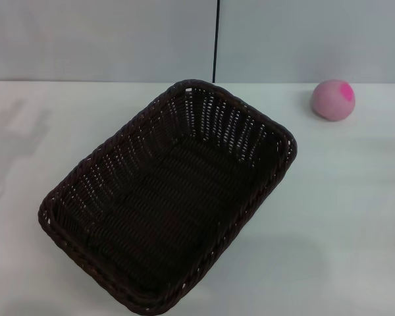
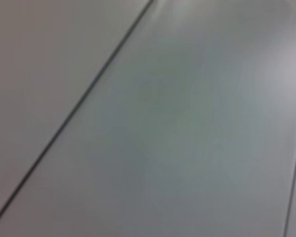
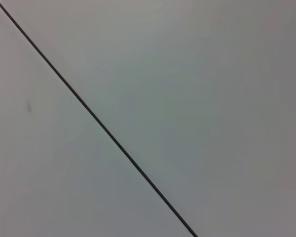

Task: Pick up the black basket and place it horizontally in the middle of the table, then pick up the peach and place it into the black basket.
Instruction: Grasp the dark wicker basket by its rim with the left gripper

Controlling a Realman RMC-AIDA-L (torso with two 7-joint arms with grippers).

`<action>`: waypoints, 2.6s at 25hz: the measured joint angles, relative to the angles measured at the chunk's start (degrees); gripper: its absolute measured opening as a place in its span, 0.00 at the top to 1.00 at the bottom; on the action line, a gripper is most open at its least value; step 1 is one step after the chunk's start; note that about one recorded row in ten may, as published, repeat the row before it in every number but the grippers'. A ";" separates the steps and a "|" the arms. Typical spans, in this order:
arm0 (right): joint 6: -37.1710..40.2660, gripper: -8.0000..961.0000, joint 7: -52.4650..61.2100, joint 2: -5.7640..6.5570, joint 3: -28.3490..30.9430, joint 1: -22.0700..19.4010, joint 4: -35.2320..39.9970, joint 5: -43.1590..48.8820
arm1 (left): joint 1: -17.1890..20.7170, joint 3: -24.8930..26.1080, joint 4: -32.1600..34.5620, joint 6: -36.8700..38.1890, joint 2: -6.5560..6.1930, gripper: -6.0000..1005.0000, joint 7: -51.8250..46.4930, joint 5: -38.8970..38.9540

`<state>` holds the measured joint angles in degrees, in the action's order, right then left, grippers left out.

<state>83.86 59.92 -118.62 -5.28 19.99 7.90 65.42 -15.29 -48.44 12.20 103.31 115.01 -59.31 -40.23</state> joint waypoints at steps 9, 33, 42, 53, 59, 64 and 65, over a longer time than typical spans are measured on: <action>1.39 0.41 1.34 -0.10 -0.79 -0.47 -0.02 0.76 | -0.09 0.04 3.09 -2.41 -0.68 0.30 -2.85 -3.77; 1.22 0.41 2.93 -0.03 -1.20 -1.04 -0.14 0.77 | -12.09 0.53 34.07 -8.75 -8.00 0.46 -50.21 -51.08; 0.06 0.41 2.93 -0.10 -0.84 -1.87 -0.28 0.47 | -16.27 0.55 41.65 -12.47 -4.59 0.37 -58.21 -66.52; -0.56 0.41 2.93 -0.14 0.21 -2.52 -0.35 0.23 | -19.84 0.02 45.73 -11.70 -3.59 0.21 -66.90 -81.13; -2.00 0.41 2.93 -0.13 0.81 -2.62 -0.34 0.23 | -21.02 0.01 47.91 -9.95 -2.68 0.22 -68.40 -87.47; -2.65 0.41 2.93 -0.12 0.95 -2.75 -0.34 0.23 | -21.93 -0.10 48.14 -8.16 -2.00 0.23 -68.80 -92.14; -2.65 0.41 2.93 -0.12 0.96 -2.76 -0.34 0.23 | -22.19 -0.24 48.14 -7.89 -1.73 0.23 -68.82 -93.18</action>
<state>81.21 62.84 -118.74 -4.32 17.22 7.55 65.65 -37.49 -48.68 60.34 95.42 113.27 -128.14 -133.40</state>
